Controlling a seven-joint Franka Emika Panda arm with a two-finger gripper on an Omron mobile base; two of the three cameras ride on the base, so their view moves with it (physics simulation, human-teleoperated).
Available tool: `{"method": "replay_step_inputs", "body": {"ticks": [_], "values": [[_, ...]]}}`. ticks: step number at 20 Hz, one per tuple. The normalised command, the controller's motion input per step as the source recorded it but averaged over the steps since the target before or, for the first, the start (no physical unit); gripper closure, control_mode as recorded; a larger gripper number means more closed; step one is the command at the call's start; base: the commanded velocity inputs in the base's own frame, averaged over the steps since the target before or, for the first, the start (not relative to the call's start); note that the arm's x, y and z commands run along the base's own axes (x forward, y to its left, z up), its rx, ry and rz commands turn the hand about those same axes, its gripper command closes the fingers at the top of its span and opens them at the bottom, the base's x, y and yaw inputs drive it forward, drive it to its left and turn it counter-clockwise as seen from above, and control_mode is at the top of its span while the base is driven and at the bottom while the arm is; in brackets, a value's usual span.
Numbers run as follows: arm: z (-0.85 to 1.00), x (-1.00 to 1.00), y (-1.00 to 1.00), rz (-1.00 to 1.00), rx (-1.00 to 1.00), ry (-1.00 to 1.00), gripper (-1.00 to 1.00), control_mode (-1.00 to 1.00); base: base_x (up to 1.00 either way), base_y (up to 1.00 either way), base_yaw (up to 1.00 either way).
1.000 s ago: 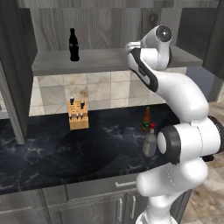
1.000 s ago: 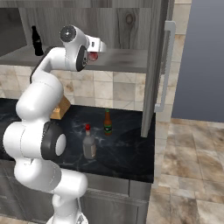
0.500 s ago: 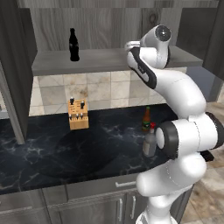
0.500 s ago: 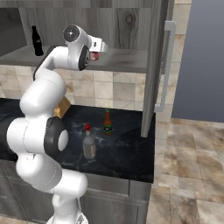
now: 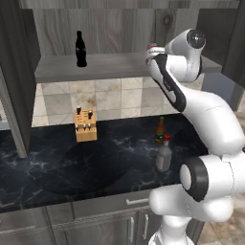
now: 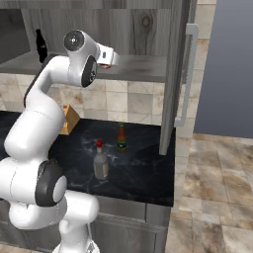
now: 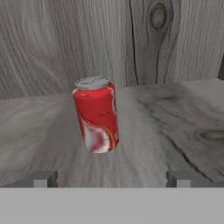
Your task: Sort all alcoholic drinks to one cabinet, and non-alcoholic drinks to the other.
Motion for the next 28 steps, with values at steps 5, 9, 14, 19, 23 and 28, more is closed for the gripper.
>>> {"method": "replay_step_inputs", "body": {"ticks": [5, 9, 14, 19, 23, 28], "values": [[0.14, -1.0, 0.0, -0.02, 0.01, 0.0, -1.0, -1.0, 0.0, 0.0, 0.0], [0.31, -1.0, 0.02, -0.05, 0.0, 0.0, -1.0, -1.0, 0.0, 0.0, 0.0], [0.14, -0.99, 0.18, -0.17, 0.0, 0.07, -1.0, -1.0, 0.0, 0.0, 0.0], [-0.01, -0.83, 0.29, -0.23, 0.0, 0.16, -1.0, -1.0, 0.0, 0.0, 0.0], [-0.08, -0.62, 0.14, -0.22, 0.05, 0.2, -1.0, -1.0, 0.0, 0.0, 0.0], [-0.31, -0.48, 0.05, -0.2, 0.03, 0.1, -1.0, -1.0, 0.0, 0.0, 0.0]]}}
